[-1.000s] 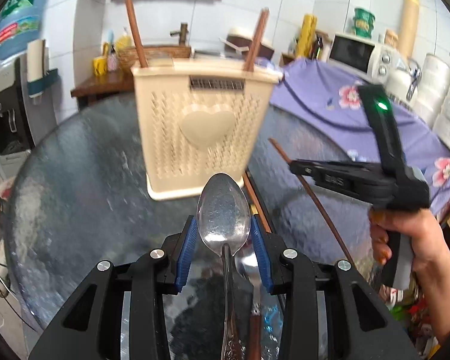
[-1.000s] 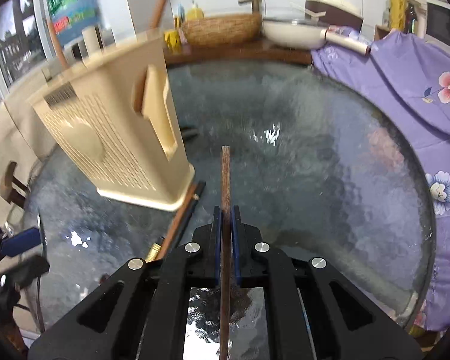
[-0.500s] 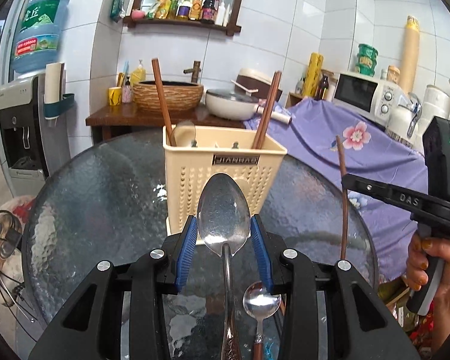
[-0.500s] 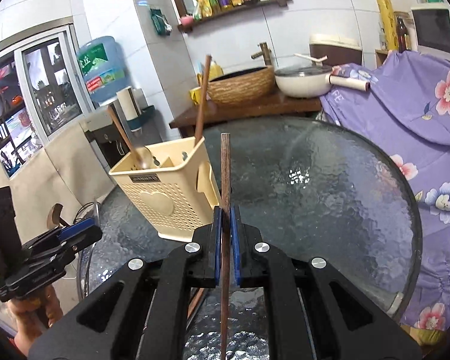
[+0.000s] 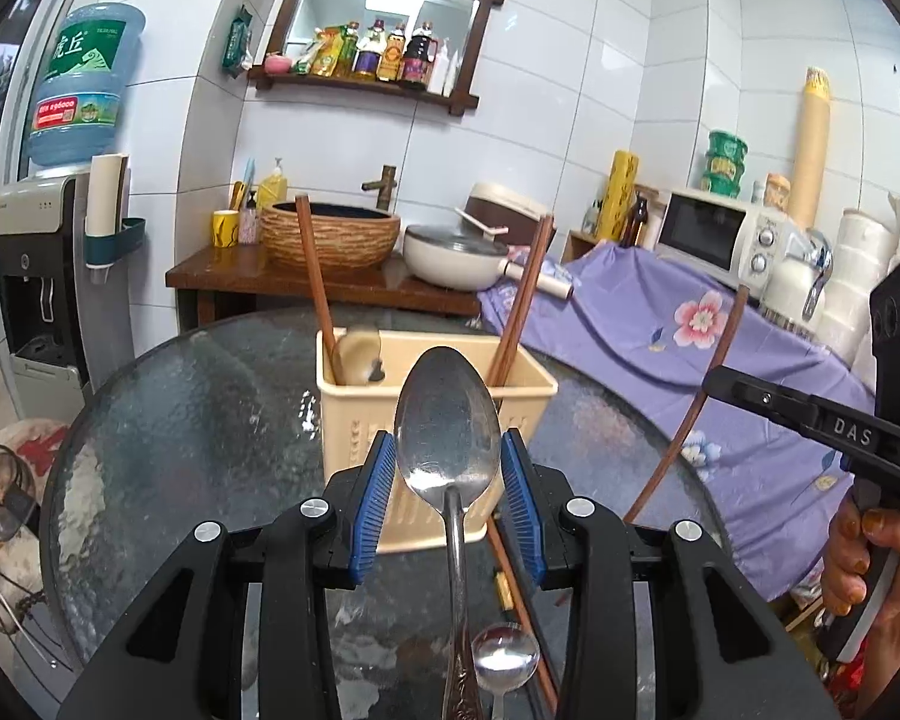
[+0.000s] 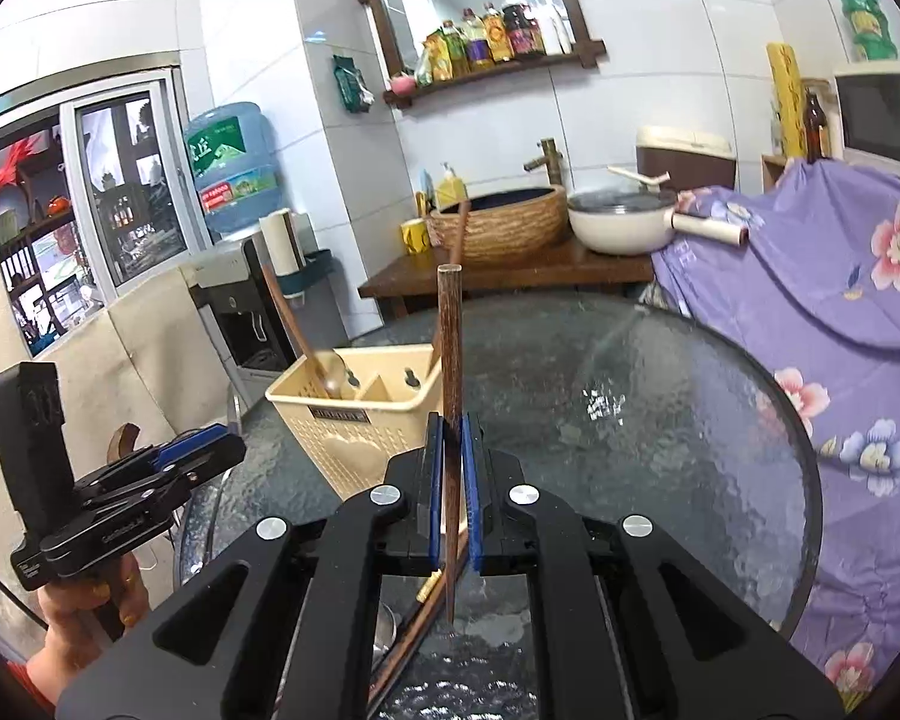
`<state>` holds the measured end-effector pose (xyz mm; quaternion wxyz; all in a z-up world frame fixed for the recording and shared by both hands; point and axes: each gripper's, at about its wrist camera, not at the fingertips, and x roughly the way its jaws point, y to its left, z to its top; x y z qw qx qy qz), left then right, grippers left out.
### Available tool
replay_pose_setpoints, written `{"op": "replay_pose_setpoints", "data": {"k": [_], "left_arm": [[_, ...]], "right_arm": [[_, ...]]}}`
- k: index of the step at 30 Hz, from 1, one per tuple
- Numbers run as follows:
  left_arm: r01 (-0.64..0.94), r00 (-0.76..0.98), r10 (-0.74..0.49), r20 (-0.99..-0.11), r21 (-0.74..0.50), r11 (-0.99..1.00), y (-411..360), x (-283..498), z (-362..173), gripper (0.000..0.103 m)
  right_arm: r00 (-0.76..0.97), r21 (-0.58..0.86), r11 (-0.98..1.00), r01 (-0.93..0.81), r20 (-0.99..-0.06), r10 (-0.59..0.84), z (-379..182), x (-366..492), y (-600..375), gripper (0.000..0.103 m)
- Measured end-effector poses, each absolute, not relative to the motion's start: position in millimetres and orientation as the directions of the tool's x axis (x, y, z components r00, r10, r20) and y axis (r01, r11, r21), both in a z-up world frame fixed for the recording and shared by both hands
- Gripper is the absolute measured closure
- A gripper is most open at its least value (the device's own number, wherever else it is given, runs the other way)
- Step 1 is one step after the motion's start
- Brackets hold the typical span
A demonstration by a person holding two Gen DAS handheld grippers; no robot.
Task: Organize utensils
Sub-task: 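Lift the steel spoon and wooden chopstick, carry both over the holder and lower them in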
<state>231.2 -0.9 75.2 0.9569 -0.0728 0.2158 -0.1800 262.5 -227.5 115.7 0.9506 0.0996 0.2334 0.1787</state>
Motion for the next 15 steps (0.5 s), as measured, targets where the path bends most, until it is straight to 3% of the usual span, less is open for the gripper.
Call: {"op": "replay_pose_setpoints", "data": {"k": [9, 15], "left_arm": [[0.309, 0.896, -0.367, -0.25, -0.242, 0.92, 10, 258, 129, 0.067], [0.274, 0.927, -0.323, -0.19, -0.244, 0.93, 6, 296, 164, 0.067]], "right_arm": [[0.816, 0.251, 0.89, -0.38, -0.362, 0.45, 170, 270, -211, 0.096], [0.837, 0.242, 0.879, -0.41, -0.284, 0.468, 226, 288, -201, 0.096]]}}
